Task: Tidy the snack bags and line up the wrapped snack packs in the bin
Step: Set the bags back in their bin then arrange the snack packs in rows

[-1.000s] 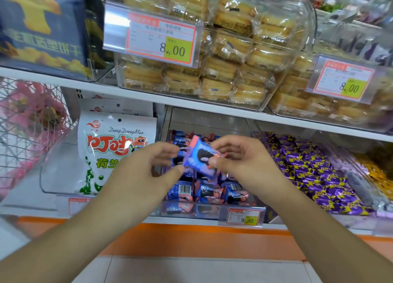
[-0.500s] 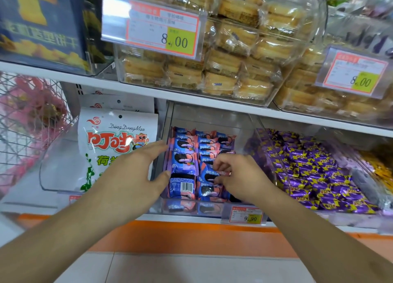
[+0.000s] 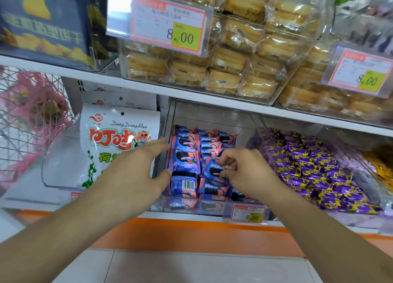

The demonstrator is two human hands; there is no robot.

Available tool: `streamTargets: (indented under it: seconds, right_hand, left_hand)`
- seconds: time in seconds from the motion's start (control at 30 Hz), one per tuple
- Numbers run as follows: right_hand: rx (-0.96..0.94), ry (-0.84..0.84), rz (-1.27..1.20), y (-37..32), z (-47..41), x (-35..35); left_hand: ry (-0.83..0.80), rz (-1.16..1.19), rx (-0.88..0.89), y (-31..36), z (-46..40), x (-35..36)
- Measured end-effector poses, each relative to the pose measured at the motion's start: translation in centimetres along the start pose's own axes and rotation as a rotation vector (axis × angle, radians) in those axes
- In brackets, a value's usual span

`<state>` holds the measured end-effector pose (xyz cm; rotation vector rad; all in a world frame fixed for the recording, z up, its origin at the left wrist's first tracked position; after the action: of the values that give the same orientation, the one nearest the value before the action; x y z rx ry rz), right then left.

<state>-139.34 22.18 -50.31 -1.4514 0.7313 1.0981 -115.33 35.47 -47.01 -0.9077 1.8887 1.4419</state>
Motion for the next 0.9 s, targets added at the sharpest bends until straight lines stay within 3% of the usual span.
streamTargets:
  seconds: [0.27, 0.5, 0.77, 0.9]
  right_hand:
    - [-0.047, -0.039, 0.065, 0.5, -0.2, 1.5]
    - [-0.025, -0.197, 0.071, 0.4, 0.0, 0.5]
    - [-0.035, 0.099, 0.126, 0.8, 1.3, -5.4]
    - [-0.053, 0.136, 0.193, 2.6, 1.9, -5.6]
  left_hand:
    - [0.012, 0.006, 0.007, -0.1, 0.1, 0.0]
    - [0.008, 0.021, 0.021, -0.3, 0.0, 0.1]
    - [0.003, -0.081, 0.077, 0.1, -0.4, 0.0]
    - [0.013, -0.137, 0.114, 0.1, -0.7, 0.4]
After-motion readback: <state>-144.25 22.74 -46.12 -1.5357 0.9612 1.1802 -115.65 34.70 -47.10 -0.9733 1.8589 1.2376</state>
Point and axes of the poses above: each hand's wrist, its own z-axis away from the middle knuckle, its own x-axis out of the palm, y = z × x, the point moved 1 cm from there along -z, towards the middle knuckle, and after that the axes turned 15 degrees about x, right-handed, at the moved point
